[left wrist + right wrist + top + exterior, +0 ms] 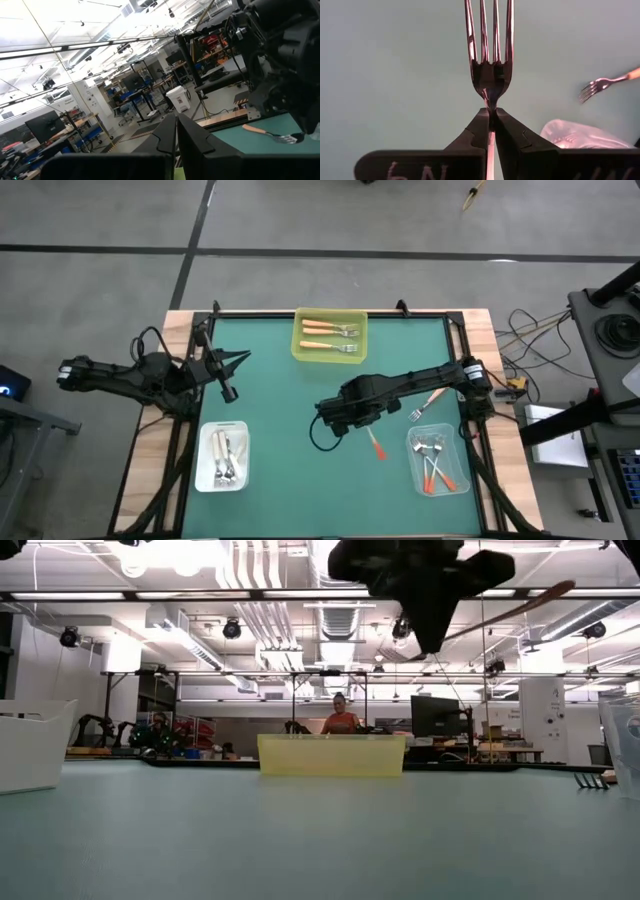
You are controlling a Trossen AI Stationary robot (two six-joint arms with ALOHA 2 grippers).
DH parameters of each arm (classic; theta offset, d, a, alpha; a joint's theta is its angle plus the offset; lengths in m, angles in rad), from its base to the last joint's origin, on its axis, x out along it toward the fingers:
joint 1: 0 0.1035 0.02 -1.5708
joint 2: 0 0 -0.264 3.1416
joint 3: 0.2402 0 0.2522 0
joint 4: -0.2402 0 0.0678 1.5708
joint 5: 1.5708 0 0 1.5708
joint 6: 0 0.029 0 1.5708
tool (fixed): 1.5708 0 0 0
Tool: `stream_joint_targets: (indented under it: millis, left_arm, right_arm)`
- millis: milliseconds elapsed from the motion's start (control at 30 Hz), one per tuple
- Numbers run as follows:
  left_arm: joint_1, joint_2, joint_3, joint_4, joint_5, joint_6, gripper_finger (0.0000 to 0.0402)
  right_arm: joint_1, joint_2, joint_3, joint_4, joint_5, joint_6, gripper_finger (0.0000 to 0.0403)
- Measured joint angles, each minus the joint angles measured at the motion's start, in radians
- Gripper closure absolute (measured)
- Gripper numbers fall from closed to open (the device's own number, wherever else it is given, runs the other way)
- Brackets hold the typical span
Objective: Sort silverware by color (type)
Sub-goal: Put the orange fork into the transparent bin
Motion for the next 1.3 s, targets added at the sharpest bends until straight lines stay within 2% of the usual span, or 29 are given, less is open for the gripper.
stream_joint_targets:
  millis: [367, 667, 1000, 1300]
  left_arm:
    - [0.000, 0.000, 0.000, 0.000, 0.000, 0.000, 0.0402]
    - [0.000, 0.000, 0.000, 0.000, 0.000, 0.000, 0.0402]
    - [0.000, 0.000, 0.000, 0.000, 0.000, 0.000, 0.0402]
    - [0.000, 0.000, 0.000, 0.000, 0.000, 0.000, 0.0402]
  right_arm:
    - [0.066, -0.185, -0.172, 0.017, -0.001, 0.105, 0.0394]
    - [0.180, -0.363, -0.353, 0.094, 0.001, 0.247, 0.0394]
    - [0.369, -0.513, -0.522, 0.156, 0.000, 0.540, 0.0394]
    - [0.526, -0.565, -0.633, 0.167, 0.000, 0.763, 0.0394]
